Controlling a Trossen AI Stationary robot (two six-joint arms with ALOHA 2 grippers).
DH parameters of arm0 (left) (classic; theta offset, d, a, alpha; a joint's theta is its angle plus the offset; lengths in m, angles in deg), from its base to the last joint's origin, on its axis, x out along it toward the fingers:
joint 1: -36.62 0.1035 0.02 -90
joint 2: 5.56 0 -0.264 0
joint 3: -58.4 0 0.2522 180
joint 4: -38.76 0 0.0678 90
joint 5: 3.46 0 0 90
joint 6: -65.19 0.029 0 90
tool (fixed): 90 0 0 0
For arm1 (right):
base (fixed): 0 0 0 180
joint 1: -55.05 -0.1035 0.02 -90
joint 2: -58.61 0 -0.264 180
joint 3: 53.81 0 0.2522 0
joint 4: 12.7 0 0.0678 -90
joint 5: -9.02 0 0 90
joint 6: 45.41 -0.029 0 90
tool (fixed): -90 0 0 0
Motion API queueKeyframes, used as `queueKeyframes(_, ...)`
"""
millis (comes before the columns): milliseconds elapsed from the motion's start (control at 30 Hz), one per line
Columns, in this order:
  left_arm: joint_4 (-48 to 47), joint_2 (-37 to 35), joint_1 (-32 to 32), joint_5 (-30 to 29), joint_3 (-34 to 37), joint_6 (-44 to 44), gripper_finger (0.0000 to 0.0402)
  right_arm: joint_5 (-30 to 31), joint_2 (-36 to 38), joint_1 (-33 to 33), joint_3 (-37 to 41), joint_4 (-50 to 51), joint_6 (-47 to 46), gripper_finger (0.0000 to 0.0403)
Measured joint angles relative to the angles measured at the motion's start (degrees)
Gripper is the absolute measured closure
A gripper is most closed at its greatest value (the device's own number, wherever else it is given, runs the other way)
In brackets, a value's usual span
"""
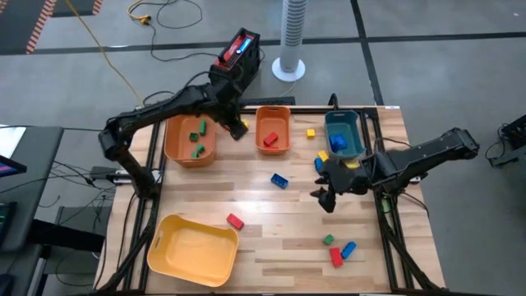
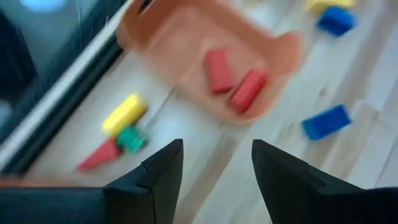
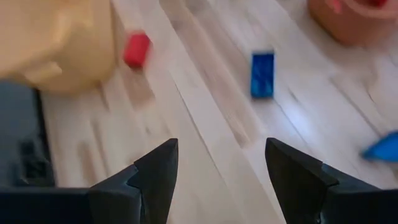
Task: Sort blocks
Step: Put the blue game piece into the green bin
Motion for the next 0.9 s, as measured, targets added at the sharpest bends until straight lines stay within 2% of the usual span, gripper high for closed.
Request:
queueKeyframes(133, 0.3, -0.5, -5.8, -3.4, -0.9, -1.3, 0.0217, -0.8, 3.3, -5.9, 8.3, -1.9, -5.8, 0.0149)
queueKeyframes(233, 0.0, -1.0, -9.2, -3.7, -0.9, -4.1, 0.0217, -3.9, 6.1, -13.9, 13.2, -4.0, -11.7, 0.0149)
queueKeyframes(333, 0.5, -1.0, -12.0, -3.9, -0.9, -5.9, 0.0217, -4.7, 6.2, -21.1, 14.1, -3.6, -12.2, 0.0149)
queueKeyframes(433, 2.2, -0.9, -14.0, -5.3, -0.9, -7.5, 0.0217, -5.2, 4.1, -25.5, 14.2, -1.8, -10.2, 0.0149)
queueKeyframes(667, 2.5, -1.0, -15.3, -7.3, -0.9, -10.3, 0.0217, -8.6, -2.7, -25.9, 14.2, -1.6, 2.4, 0.0149)
queueKeyframes(900, 3.0, -1.0, -15.9, -7.0, -0.9, -19.5, 0.0217, -9.4, -4.4, -24.4, 14.2, -0.5, 9.7, 0.0150)
